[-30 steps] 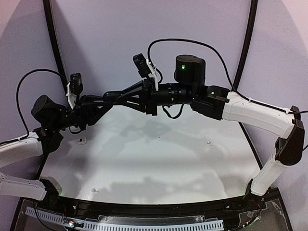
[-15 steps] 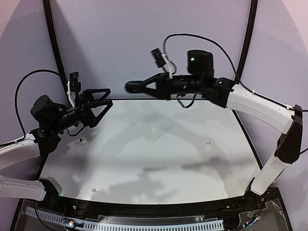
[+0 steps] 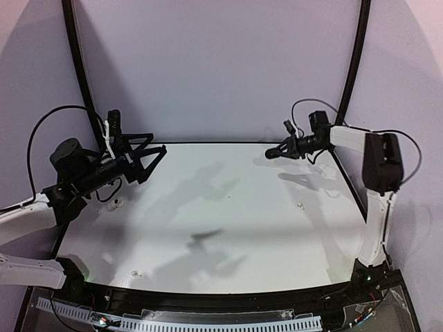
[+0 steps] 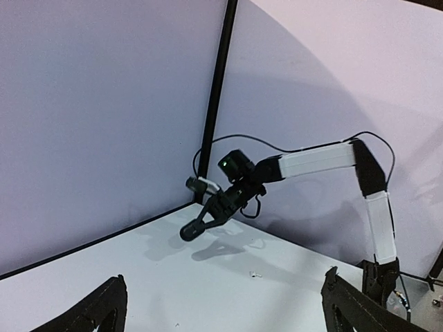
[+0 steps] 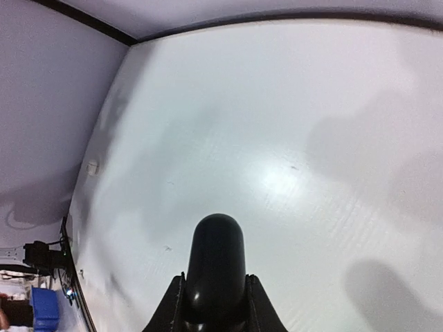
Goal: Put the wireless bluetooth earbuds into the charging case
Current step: Place the charging case with the earbuds at the center of the board.
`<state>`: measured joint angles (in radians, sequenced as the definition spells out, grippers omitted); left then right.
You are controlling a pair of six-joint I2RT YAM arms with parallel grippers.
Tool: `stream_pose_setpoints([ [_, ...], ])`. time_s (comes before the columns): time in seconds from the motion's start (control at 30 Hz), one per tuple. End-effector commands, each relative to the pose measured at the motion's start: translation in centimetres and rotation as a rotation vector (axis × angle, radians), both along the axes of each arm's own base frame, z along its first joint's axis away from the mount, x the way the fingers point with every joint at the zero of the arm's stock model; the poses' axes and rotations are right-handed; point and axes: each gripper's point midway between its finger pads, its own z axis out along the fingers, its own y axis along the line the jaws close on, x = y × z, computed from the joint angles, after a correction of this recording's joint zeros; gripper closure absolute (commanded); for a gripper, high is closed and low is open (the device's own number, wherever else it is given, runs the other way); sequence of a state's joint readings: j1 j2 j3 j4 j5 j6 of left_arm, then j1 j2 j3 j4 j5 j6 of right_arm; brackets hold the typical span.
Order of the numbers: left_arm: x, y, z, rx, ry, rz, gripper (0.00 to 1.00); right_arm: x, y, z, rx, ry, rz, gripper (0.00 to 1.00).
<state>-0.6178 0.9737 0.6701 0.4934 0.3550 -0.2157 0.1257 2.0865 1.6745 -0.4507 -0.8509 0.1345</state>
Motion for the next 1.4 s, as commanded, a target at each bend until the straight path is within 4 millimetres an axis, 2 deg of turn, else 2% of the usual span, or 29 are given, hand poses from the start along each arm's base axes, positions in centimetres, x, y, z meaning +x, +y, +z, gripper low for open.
stream_pose_setpoints([
  [0.0, 1.0, 0.2, -1.3, 0.049, 0.021, 0.036, 0.01, 0.7, -0.1, -2.0, 0.029, 0.085, 0.078, 1.0],
  [0.3, 2.3, -0.7, -2.1, 0.069, 0.03, 0.034, 0.01, 1.6, -1.1, -7.8, 0.071, 0.21, 0.081, 1.0],
  [0.7, 2.7, -1.1, -2.3, 0.079, 0.03, 0.025, 0.01, 1.8, -1.5, -10.6, 0.072, 0.275, 0.084, 0.98],
  [0.77, 2.7, -1.1, -2.3, 0.079, 0.03, 0.023, 0.01, 2.0, -1.9, -11.2, 0.055, 0.29, 0.069, 0.91],
  [0.8, 2.7, -1.1, -2.3, 0.079, 0.029, 0.023, 0.01, 2.2, -2.1, -11.5, 0.039, 0.295, 0.06, 0.83],
  [0.97, 2.7, -1.1, -2.4, 0.079, 0.03, 0.023, 0.01, 2.8, -3.6, -12.7, -0.052, 0.29, 0.022, 0.58],
  [1.03, 2.6, -1.2, -2.4, 0.079, 0.031, 0.02, 0.01, 3.2, -3.9, -12.9, -0.074, 0.285, 0.005, 0.54],
  [1.27, 2.6, -1.1, -2.5, 0.081, 0.028, 0.021, 0.01, 3.7, -4.3, -12.7, -0.097, 0.282, -0.011, 0.53],
  [1.37, 2.5, -1.1, -2.6, 0.083, 0.027, 0.024, 0.01, 3.9, -5.0, -12.6, -0.147, 0.273, -0.036, 0.44],
])
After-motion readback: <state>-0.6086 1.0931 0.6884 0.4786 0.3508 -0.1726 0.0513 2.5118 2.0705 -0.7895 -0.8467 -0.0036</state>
